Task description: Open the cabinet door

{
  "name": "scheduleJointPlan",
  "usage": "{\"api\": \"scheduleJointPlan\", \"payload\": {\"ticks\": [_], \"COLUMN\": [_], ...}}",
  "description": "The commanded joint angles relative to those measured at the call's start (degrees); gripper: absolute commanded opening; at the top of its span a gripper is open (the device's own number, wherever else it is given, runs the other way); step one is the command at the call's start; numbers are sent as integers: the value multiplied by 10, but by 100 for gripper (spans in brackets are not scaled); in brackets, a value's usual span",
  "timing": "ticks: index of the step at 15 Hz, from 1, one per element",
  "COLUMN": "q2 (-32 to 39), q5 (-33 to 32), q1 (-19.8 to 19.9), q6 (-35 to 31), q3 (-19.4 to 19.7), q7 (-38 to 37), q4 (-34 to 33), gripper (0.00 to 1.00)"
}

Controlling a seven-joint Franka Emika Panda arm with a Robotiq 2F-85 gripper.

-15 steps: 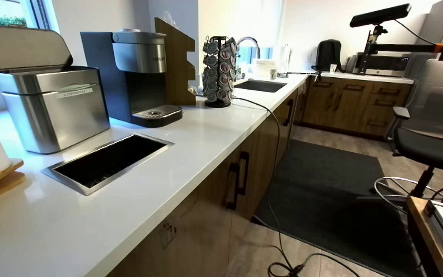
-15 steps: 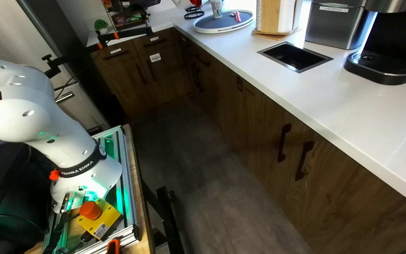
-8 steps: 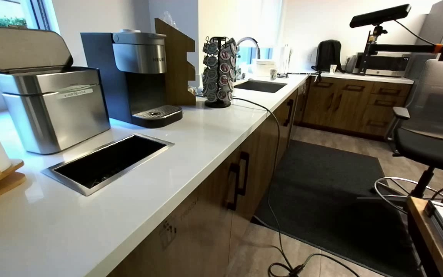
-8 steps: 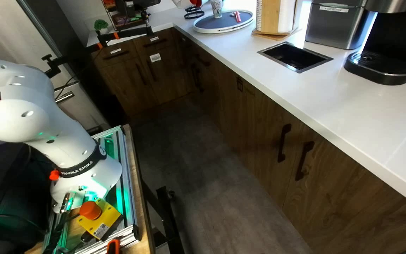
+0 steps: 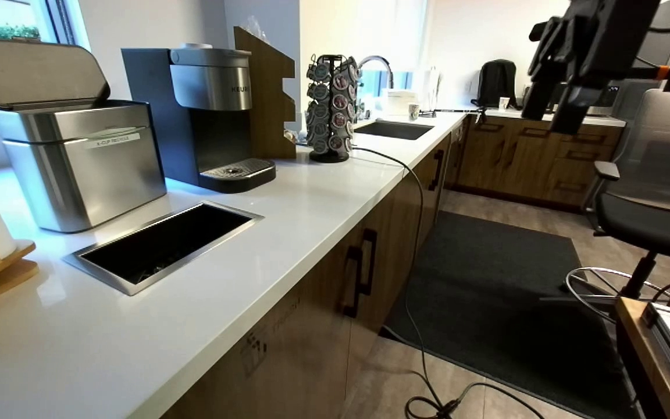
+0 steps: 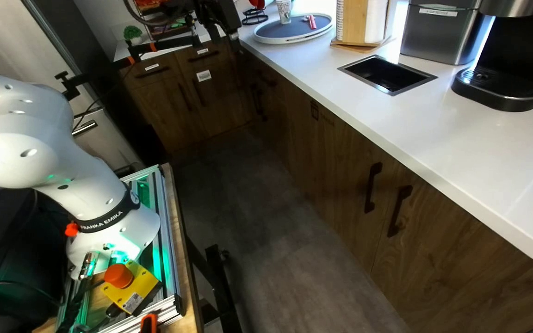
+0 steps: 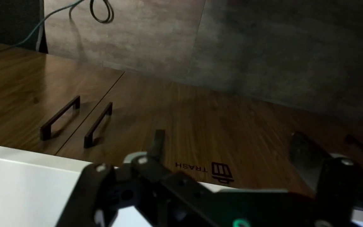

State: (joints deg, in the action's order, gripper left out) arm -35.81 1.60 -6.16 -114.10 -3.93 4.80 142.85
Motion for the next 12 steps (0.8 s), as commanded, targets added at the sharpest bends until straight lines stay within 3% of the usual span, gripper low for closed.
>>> {"api": "scheduleJointPlan", "payload": {"ticks": [1, 2, 3, 5, 8, 12], "q2": [36, 65, 30, 57, 70, 130], "q5": [-6, 22, 3, 12, 16, -31], "q1": [8, 6, 8, 14, 15, 62], "q6": [-83, -83, -60, -71, -75, -240], "q3": [67, 109, 61, 100, 107, 100], "q7": [99, 148, 86, 135, 146, 87], "q4": [49, 52, 38, 48, 47, 69], "gripper": [100, 100, 100, 100, 100, 100]}}
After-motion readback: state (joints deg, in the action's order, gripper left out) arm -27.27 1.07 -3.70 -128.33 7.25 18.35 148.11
